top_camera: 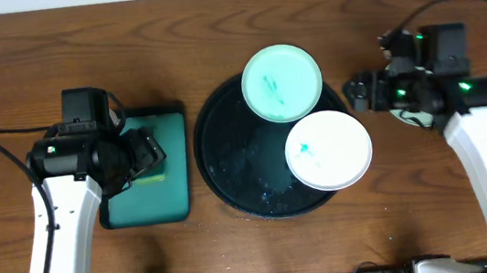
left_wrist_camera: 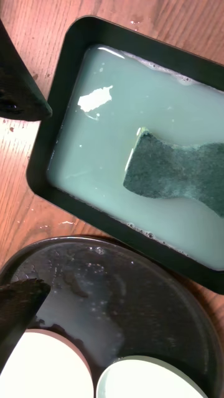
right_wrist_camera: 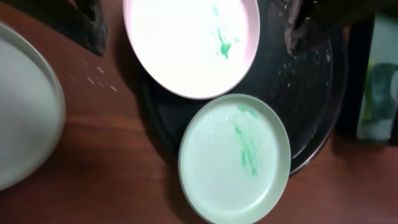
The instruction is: Clean dirty plates on tray and stack at the side
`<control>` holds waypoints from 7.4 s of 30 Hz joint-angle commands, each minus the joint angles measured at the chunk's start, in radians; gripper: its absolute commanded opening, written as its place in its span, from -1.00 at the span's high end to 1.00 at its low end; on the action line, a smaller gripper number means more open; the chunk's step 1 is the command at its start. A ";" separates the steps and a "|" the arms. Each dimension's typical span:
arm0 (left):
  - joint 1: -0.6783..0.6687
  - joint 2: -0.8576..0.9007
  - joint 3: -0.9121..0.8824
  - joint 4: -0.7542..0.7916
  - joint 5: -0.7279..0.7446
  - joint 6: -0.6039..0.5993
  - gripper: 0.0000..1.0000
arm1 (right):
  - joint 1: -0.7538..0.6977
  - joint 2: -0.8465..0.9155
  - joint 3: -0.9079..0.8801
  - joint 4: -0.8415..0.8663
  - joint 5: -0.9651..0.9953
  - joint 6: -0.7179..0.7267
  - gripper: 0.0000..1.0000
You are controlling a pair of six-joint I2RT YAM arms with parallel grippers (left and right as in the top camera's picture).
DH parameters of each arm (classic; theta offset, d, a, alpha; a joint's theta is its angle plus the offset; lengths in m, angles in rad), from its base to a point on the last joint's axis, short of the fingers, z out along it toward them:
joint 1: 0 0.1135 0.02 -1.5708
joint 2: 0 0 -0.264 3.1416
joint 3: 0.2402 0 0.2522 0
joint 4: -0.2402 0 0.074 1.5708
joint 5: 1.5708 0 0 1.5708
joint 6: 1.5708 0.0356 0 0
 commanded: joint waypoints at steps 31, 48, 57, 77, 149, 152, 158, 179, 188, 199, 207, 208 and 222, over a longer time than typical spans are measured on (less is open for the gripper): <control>0.000 -0.002 -0.015 -0.002 -0.013 -0.010 -0.62 | 0.076 0.661 -0.006 0.878 -0.193 -0.034 -0.31; 0.000 -0.002 -0.015 -0.002 -0.013 -0.009 -0.62 | 0.132 0.691 -0.006 0.892 -0.039 0.109 0.73; 0.000 -0.002 -0.015 -0.001 -0.013 -0.010 -0.63 | 0.137 0.663 -0.005 0.831 -0.058 0.153 0.97; 0.000 -0.002 -0.015 -0.002 -0.013 -0.009 -0.62 | 0.332 0.500 -0.006 0.450 0.058 0.220 0.97; -0.189 0.054 -0.043 0.355 -0.235 0.272 0.85 | 0.348 0.641 -0.006 0.447 0.104 0.079 0.97; -0.268 -0.030 -0.043 0.355 -0.392 0.274 0.86 | 0.348 0.641 -0.006 0.443 0.104 0.068 0.97; -0.342 -0.111 -0.043 0.355 -0.642 0.265 0.86 | 0.348 0.641 -0.006 0.431 0.104 0.064 0.97; -0.343 -0.108 -0.043 0.383 -0.740 0.265 0.86 | 0.348 0.641 -0.006 0.426 0.107 0.054 0.97; -0.311 0.052 -0.043 0.361 -0.606 0.164 0.86 | 0.348 0.641 -0.006 0.385 0.108 0.076 0.97; -0.301 0.135 -0.043 0.427 -0.020 0.064 0.86 | 0.386 0.641 -0.006 0.332 0.111 0.127 0.97; -0.305 0.171 -0.043 0.479 -0.006 -0.114 0.85 | 0.497 0.641 -0.006 0.276 0.208 0.240 0.97; -0.307 0.189 -0.043 0.483 -0.009 -0.114 0.85 | 0.511 0.641 -0.006 0.271 0.208 0.243 0.97; -0.337 0.461 -0.043 0.620 -0.113 -0.098 0.85 | 0.562 0.641 -0.008 0.212 0.204 0.324 0.97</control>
